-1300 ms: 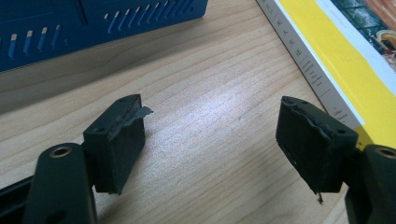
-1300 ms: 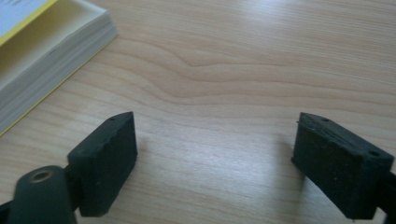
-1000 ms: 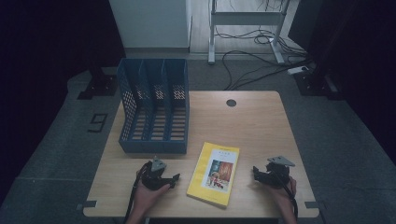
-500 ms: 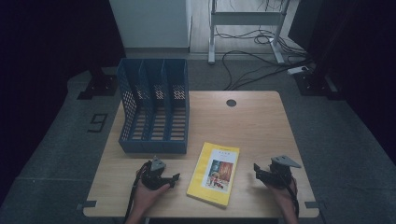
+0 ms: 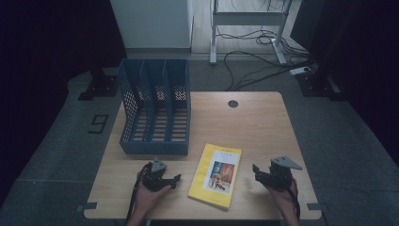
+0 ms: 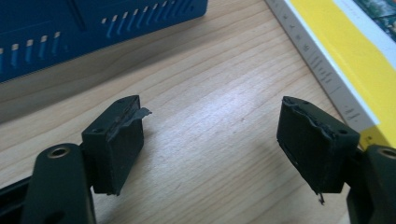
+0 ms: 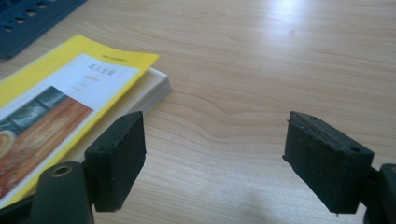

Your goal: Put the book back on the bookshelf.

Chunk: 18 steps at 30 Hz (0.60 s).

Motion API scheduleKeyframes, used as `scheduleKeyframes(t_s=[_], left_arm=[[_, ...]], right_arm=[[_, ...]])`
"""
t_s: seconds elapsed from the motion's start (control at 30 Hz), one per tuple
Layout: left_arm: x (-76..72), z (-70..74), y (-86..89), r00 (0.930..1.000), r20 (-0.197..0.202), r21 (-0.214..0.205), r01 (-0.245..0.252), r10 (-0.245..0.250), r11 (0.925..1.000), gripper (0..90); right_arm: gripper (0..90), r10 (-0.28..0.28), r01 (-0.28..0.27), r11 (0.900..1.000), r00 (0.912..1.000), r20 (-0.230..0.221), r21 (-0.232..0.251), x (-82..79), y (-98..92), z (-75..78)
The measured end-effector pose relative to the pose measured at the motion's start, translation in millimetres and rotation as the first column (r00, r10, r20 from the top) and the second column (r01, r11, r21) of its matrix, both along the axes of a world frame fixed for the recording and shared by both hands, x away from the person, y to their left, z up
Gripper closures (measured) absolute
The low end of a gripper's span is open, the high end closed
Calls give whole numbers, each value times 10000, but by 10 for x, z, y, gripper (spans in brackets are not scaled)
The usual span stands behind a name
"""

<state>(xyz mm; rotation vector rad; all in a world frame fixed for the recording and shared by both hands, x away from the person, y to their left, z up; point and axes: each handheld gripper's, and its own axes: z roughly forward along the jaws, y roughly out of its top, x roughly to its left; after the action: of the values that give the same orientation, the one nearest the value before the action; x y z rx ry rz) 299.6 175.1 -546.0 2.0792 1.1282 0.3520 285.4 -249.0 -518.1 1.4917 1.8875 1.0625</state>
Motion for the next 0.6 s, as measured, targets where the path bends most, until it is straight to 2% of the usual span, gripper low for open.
scheduleKeyframes(t_s=[0.2, 0.53, 0.6], left_arm=[[-33, 65, -17, 9999, 54, -603, 130, -127, 9981, 229], [-53, 67, -97, 9995, -85, -728, 299, -306, 9969, 227], [-60, 75, -113, 9989, -193, -930, 411, -431, 9948, 228]], right_arm=[[204, 175, -175, 9998, 9998, 115, -47, -19, 82, 29], [206, 472, -471, 9988, 9989, 82, -140, -28, 194, 22], [206, 524, -523, 9985, 9986, 68, -132, -32, 212, 22]])
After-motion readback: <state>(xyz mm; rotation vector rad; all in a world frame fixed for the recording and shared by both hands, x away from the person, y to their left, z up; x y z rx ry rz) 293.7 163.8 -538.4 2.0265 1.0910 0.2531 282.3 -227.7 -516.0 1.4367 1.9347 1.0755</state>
